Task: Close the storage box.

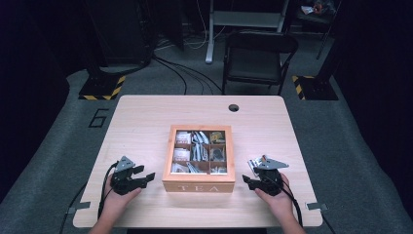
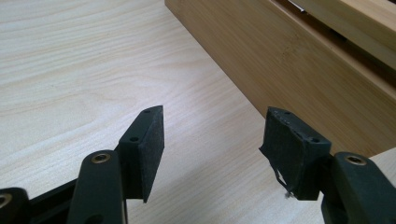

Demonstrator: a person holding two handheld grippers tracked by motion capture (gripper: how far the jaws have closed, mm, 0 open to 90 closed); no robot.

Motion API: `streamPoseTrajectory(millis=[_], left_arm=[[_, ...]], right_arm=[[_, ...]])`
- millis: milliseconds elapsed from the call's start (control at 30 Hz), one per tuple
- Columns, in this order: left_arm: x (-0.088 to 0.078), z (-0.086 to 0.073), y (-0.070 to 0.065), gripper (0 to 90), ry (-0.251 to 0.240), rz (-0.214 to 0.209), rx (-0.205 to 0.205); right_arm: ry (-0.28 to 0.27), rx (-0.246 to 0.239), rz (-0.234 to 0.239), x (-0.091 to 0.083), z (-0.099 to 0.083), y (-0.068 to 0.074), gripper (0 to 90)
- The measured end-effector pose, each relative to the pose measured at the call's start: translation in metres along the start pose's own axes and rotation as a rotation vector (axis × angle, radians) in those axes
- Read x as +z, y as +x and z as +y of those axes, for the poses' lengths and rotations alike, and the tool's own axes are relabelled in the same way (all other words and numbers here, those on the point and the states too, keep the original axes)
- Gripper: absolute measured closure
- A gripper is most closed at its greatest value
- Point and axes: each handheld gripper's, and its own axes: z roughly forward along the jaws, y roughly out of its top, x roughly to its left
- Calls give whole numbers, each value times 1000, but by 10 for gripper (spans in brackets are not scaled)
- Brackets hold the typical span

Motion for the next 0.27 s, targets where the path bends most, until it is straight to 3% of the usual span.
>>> streamPoseTrajectory(millis=[100, 267], left_arm=[[-1, 1, -2, 385, -13, 3, 1], [-13, 7, -15, 399, -36, -47, 46]], right_arm=[[-3, 7, -7, -1, 0, -1, 402], [-20, 13, -13, -7, 0, 0, 398]])
